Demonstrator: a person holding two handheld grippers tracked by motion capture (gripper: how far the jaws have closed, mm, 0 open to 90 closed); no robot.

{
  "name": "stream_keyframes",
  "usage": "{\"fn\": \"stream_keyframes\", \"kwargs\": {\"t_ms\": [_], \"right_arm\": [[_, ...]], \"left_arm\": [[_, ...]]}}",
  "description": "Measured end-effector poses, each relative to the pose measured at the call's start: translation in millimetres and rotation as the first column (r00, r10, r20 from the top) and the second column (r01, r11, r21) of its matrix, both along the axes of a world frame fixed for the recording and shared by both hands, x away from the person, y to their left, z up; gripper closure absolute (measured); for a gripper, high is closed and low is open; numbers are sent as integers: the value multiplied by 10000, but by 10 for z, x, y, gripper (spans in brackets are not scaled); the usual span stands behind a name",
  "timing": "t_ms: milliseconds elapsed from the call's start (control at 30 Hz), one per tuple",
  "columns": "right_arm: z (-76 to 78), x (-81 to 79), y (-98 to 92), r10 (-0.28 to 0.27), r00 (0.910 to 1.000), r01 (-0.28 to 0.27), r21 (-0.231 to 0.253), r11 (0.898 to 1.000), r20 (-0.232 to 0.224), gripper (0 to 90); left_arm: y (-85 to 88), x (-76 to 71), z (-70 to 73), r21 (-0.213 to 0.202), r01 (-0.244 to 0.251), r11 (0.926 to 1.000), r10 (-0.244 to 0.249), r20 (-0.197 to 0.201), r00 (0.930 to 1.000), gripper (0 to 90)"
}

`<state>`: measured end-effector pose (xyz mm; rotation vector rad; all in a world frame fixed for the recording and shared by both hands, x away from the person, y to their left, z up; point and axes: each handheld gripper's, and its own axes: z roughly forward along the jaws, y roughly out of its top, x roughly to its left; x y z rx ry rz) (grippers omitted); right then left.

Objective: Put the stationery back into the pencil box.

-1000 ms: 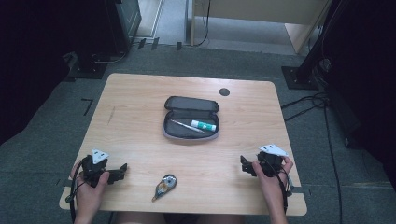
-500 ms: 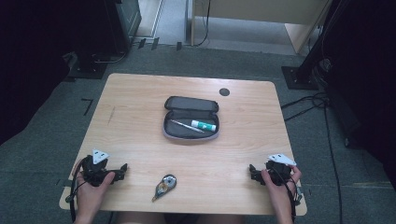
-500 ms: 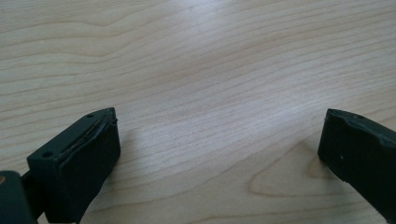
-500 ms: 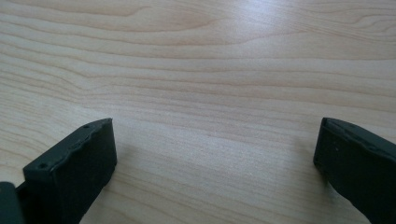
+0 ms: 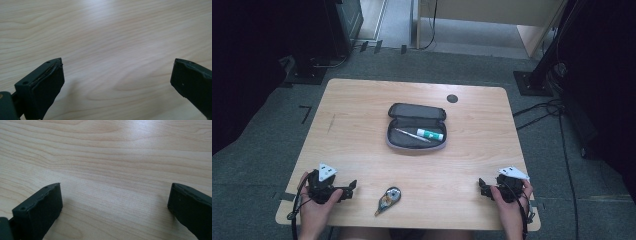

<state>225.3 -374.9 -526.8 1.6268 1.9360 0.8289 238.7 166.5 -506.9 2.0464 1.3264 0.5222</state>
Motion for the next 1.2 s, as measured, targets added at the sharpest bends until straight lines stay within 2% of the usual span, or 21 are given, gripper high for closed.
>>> {"fn": "stream_keyframes", "kwargs": {"t_ms": [67,133,167,200,267,433,500,567,600,667,733,767,833,900,967,1067,1200], "right_arm": [[0,-1,0,5,10000,-5,-1,10000,-1,0],[1,-3,4,28,10000,-28,23,10000,-22,0],[1,-2,3,33,10000,-33,20,10000,-16,0],[1,-2,4,28,10000,-27,25,10000,-22,0],[1,-3,4,29,10000,-29,25,10000,-20,0],[1,-3,4,29,10000,-29,24,10000,-20,0],[1,-2,4,21,10000,-21,30,10000,-24,0],[1,-2,3,21,10000,-21,28,10000,-24,0],[1,-2,4,21,10000,-20,29,10000,-24,0],[1,-2,3,21,10000,-21,31,10000,-25,0],[1,-2,3,22,10000,-22,30,10000,-26,0],[1,-2,4,19,10000,-19,32,10000,-26,0],[1,-2,3,28,10000,-28,25,10000,-20,0],[1,-3,3,22,10000,-22,29,10000,-23,0],[1,-2,3,31,10000,-31,25,10000,-20,0],[1,-2,3,22,10000,-22,30,10000,-23,0],[1,-4,3,35,10000,-35,24,10000,-19,0]], "left_arm": [[-94,-41,-9,-391,350,9986,-355,-118,9993,0],[-207,-68,-34,-452,535,9975,-549,-311,9980,0],[-261,-77,-46,-654,686,9955,-715,-439,9965,0],[-318,-88,-57,-884,871,9923,-922,-559,9942,0],[-427,-117,-66,-958,1216,9879,-1278,-618,9899,0],[-623,-182,-49,-1458,1913,9706,-2019,-613,9775,0],[-685,-187,-53,-1708,2102,9626,-2276,-894,9696,0],[-771,-216,-50,-1716,2238,9594,-2401,-811,9673,69],[-820,-232,-51,-1751,2389,9551,-2561,-829,9631,75],[-895,-261,-64,-1589,2554,9537,-2692,-717,9604,75],[-968,-295,-72,-1256,2730,9538,-2818,-587,9577,76],[-1002,-316,-74,-992,2751,9563,-2808,-490,9585,86],[-1060,-350,-73,-505,2729,9607,-2749,-370,9608,145],[-1090,-372,-68,-232,2869,9577,-2876,-362,9571,162],[-1131,-405,-75,214,2794,9599,-2791,-135,9602,227],[-1146,-410,-66,250,2929,9558,-2928,-97,9561,278],[-1114,-360,-39,241,3044,9522,-3040,-196,9525,416]]}}
